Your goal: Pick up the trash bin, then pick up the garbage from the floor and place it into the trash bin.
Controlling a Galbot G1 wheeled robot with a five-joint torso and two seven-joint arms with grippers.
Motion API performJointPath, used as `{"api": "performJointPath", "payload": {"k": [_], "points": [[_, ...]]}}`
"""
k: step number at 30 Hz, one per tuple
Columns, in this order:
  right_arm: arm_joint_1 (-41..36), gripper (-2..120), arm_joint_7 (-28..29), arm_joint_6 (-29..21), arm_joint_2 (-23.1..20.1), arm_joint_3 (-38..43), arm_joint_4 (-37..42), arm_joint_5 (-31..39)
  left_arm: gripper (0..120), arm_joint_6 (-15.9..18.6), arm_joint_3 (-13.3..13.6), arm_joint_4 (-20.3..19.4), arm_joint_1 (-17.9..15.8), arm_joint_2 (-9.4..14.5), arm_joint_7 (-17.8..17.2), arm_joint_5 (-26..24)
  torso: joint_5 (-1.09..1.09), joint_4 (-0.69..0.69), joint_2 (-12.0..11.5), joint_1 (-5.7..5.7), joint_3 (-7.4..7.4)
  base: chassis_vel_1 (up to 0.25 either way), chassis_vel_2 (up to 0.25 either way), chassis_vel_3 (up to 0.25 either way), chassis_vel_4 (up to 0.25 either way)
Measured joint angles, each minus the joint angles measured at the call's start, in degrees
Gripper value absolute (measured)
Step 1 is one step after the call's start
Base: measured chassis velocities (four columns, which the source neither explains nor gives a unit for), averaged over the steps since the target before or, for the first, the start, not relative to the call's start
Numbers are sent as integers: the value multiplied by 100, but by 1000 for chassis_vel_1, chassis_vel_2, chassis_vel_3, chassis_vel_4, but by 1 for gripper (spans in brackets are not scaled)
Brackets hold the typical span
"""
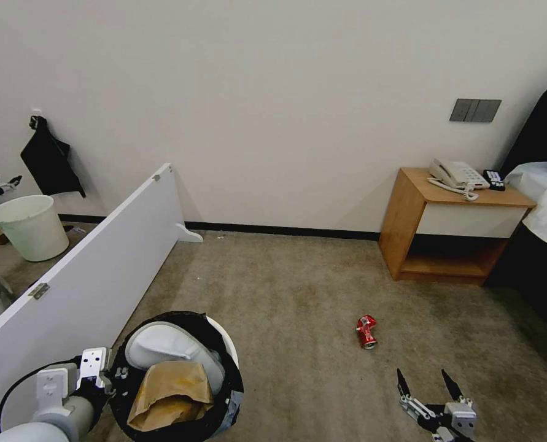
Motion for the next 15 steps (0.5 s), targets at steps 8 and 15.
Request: {"api": "performJointPath", "payload": {"k": [8,15], "points": [[1,100,-8,-4,-14,-3,5,17,0,2,5,0,-2,0,-3,3,0,0,0,0,0,-36,33,36,-36],[2,100,-9,-13,-34,3,14,51,0,3,19,-1,-14,1,-3,3,0,0,0,0,0,-7,15,10,-14]]}}
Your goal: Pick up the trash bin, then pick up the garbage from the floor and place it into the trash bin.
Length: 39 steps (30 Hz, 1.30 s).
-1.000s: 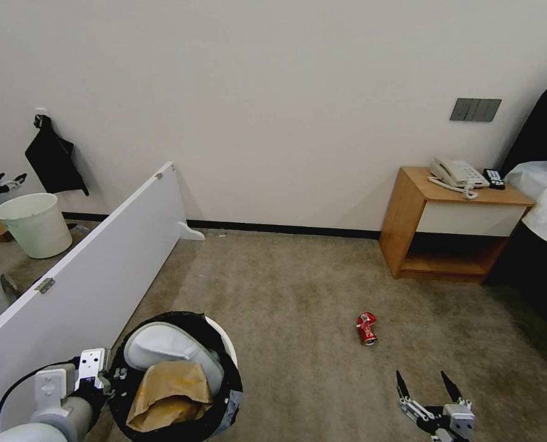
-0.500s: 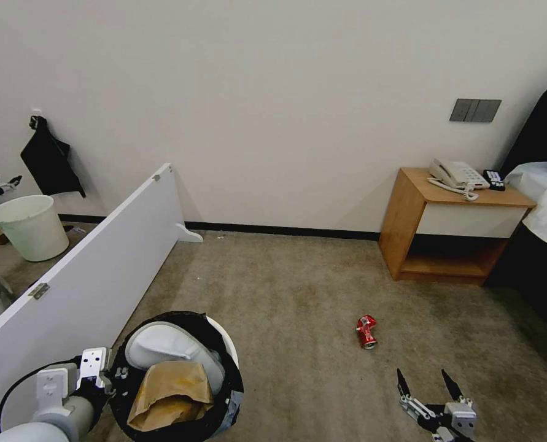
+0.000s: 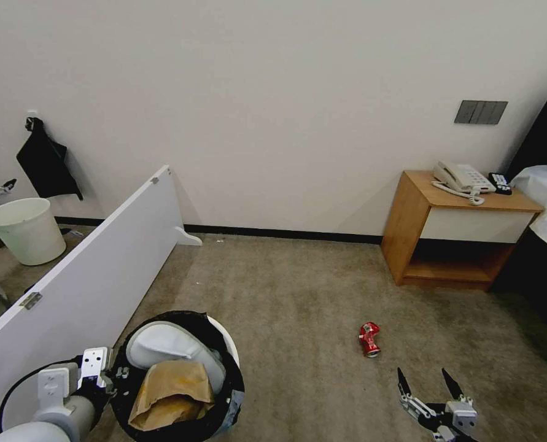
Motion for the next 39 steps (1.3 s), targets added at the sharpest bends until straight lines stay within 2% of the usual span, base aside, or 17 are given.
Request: {"api": "performJointPath", "payload": {"k": [24,39], "points": [[27,100,-20,-21,-46,3,6,80,0,32,137,68,-118,5,-33,-2,0,0,0,0,0,-48,51,47,-50],[64,100,-29,-38,-31,-32,-1,89,0,39,127,75,-119,15,-49,-19,0,0,0,0,0,-62,59,59,-61]]}}
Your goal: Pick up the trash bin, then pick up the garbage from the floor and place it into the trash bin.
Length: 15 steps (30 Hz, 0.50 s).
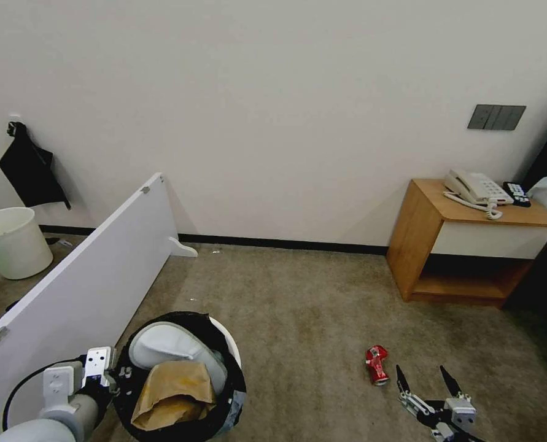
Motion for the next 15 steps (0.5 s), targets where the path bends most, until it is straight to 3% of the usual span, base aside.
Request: {"api": "performJointPath", "payload": {"k": [15], "points": [[-15,100,-11,0,-22,-3,-8,-7,0,0,-24,-10,26,-4,10,-11,0,0,0,0,0,-54,48,62,-50]]}}
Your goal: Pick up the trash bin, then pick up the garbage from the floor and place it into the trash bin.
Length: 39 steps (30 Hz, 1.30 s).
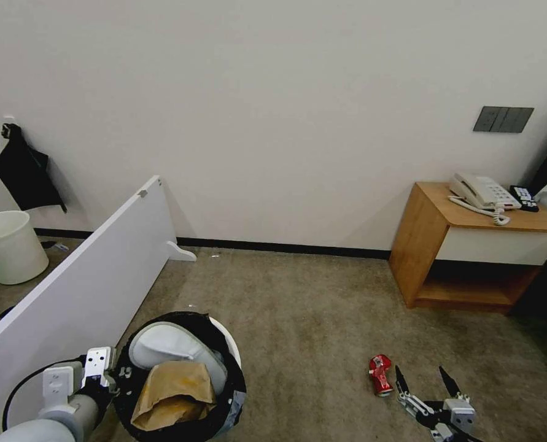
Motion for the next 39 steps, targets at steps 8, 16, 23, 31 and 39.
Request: {"api": "performJointPath", "payload": {"k": [8,16,23,31,39], "points": [[3,100,345,-41,-74,-112,4,-69,0,0,-22,-4,6,0,3,-7,0,0,0,0,0,-21,17,18,-21],[-80,100,981,-870,-310,-157,27,-460,0,0,-34,-19,1,2,5,-17,0,-1,0,0,0,0,0,0,0],[45,100,1232,-2013,-401,-158,68,-426,0,0,-63,-28,22,2,3,-23,0,0,0,0,0,0,0,0,0],[740,100,1231,-2723,-601,-381,-456,309,0,5,-157,-94,108,7,-4,-42,0,0,0,0,0,0,0,0,0],[1865,100,990,-2814,-717,-936,-1882,638,0,9,-261,-211,310,-60,-16,11,0,1,-1,0,0,0,0,0,0]]}}
